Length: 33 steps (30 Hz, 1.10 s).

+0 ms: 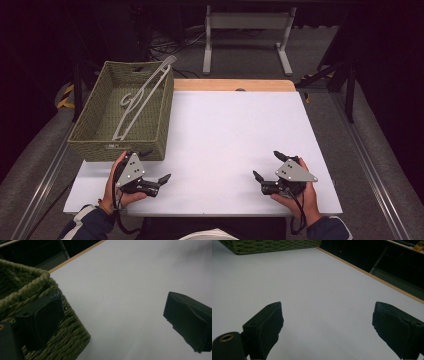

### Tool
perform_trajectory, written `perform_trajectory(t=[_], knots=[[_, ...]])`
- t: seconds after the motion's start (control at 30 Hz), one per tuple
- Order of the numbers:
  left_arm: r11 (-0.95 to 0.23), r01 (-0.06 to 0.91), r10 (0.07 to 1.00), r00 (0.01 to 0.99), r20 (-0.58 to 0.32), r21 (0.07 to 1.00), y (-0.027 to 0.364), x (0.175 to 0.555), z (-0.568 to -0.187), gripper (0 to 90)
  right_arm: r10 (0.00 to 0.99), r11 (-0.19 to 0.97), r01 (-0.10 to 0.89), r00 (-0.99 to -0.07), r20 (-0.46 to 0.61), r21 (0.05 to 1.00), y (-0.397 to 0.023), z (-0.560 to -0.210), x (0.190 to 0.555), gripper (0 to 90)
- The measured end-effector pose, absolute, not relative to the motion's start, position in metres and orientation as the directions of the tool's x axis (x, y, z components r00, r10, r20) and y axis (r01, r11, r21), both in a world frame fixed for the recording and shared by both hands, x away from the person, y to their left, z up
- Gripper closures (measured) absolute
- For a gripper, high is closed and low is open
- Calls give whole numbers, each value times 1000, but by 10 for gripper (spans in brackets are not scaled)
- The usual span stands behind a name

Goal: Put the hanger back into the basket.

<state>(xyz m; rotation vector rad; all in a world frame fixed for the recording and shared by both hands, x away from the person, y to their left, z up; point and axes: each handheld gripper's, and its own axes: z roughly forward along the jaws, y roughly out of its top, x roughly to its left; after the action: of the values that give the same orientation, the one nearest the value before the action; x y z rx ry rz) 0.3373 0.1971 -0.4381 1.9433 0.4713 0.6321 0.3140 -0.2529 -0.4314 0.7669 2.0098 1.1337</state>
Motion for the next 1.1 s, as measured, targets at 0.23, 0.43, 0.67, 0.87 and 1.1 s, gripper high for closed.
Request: perform_trajectory(t=[0.23, 0.43, 0.67, 0.87, 1.1], knots=[[-385, 102, 606, 778, 168, 917, 212, 336, -443, 39, 764, 442, 159, -583, -277, 883, -253, -433, 315, 105], [-377, 107, 612, 774, 161, 920, 213, 336, -443, 39, 766, 438, 156, -581, -277, 885, -255, -432, 315, 105], [-366, 111, 617, 772, 151, 924, 211, 337, -443, 42, 763, 441, 153, -583, -280, 884, -256, -432, 314, 105], [-370, 108, 607, 780, 152, 923, 211, 336, -443, 42, 765, 442, 149, -578, -284, 885, -256, -431, 313, 105], [-360, 105, 612, 777, 149, 927, 214, 334, -441, 43, 759, 451, 146, -581, -293, 880, -254, -431, 313, 105]])
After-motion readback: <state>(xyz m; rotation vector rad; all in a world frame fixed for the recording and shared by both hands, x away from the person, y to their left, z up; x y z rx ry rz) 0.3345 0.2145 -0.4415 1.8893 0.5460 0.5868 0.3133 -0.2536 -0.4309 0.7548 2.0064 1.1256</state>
